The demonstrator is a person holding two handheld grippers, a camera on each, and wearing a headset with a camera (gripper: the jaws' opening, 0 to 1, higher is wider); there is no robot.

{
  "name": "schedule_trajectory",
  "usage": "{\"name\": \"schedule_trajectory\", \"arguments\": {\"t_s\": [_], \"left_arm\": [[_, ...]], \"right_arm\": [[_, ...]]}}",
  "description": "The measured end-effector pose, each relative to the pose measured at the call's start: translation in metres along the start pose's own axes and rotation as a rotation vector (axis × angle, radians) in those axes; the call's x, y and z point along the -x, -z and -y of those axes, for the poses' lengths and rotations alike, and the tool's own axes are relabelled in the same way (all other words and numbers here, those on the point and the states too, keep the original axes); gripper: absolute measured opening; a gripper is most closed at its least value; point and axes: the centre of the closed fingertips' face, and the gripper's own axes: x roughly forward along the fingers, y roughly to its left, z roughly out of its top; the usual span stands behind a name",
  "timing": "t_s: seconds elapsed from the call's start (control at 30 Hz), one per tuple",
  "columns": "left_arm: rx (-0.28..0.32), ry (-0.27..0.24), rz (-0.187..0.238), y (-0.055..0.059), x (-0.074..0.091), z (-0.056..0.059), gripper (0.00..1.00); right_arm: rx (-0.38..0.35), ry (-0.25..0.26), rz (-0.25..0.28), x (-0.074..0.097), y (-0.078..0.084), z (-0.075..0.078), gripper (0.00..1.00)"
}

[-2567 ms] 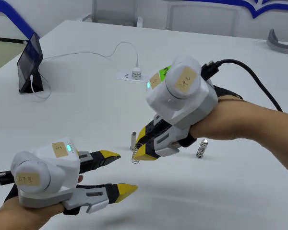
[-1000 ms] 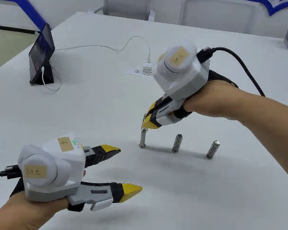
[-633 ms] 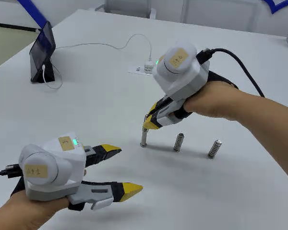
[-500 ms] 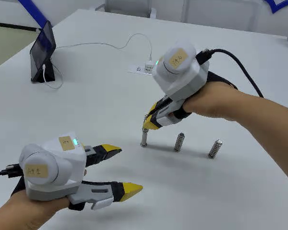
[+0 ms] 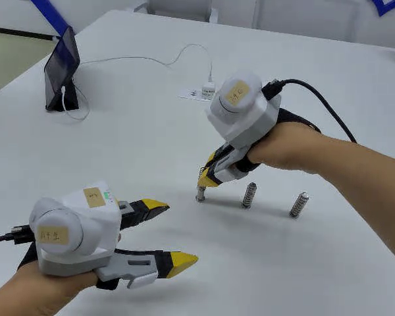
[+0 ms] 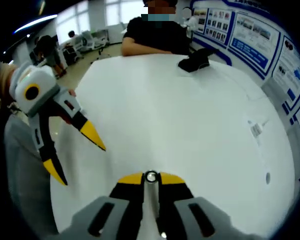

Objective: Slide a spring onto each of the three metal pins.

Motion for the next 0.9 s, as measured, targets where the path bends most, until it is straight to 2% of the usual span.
{"name": "schedule_trajectory", "arguments": {"t_s": [0.6, 0.9], "left_arm": [[0.007, 0.001, -0.009, 0.003, -0.001, 0.000, 0.57], [0.008, -0.004, -0.009, 0.004, -0.001, -0.003, 0.57]], "right_arm": [[-0.013, -0.022, -0.043, -0.020, 0.017, -0.009, 0.12], [-0.019, -0.021, -0.030, -0.020, 0.014, -0.007, 0.13]]}}
